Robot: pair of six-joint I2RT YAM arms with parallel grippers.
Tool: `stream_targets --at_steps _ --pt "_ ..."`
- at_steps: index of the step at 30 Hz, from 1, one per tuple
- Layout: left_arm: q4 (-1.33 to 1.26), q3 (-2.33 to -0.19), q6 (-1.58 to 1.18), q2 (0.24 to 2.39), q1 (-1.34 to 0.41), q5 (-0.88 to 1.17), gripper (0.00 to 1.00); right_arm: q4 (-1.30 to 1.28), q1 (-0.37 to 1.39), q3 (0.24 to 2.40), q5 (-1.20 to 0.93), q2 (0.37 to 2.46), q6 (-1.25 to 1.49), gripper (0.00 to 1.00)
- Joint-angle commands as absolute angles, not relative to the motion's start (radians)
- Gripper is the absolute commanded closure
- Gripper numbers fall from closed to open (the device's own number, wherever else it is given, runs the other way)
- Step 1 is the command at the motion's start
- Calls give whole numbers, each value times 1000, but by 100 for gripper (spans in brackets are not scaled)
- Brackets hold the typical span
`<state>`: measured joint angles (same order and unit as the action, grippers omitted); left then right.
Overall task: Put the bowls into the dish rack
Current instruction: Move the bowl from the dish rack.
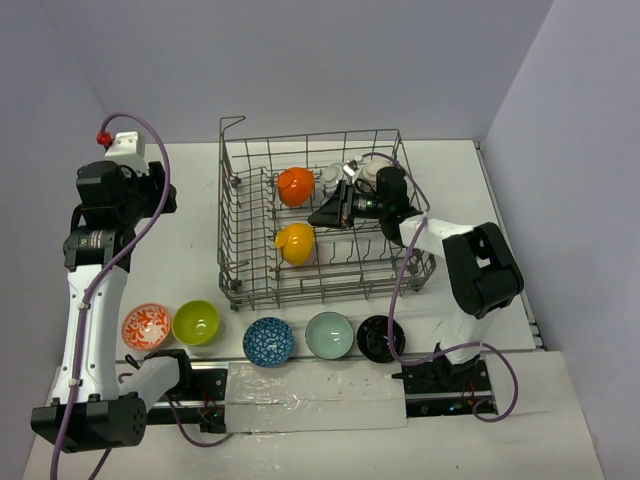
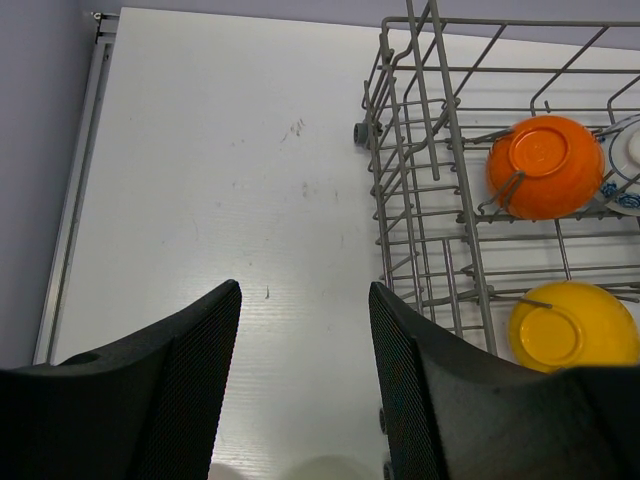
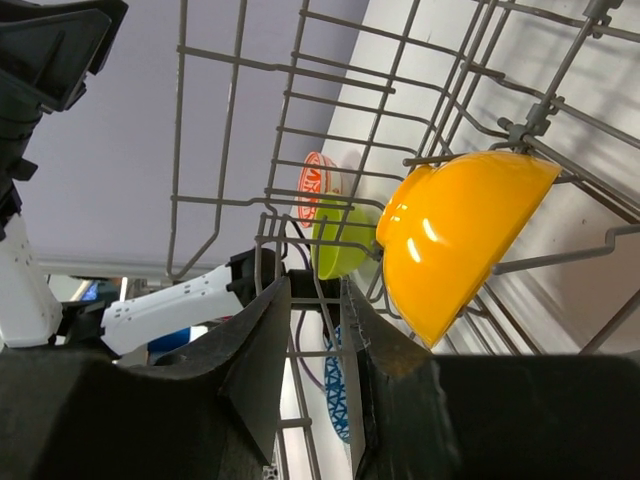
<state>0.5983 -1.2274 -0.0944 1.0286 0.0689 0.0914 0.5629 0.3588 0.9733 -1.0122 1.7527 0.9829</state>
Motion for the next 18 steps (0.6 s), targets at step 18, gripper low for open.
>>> stream_targets --at_steps 18 --pt "540 -1148 -67 965 72 201 43 -351 353 1397 -723 1438 155 51"
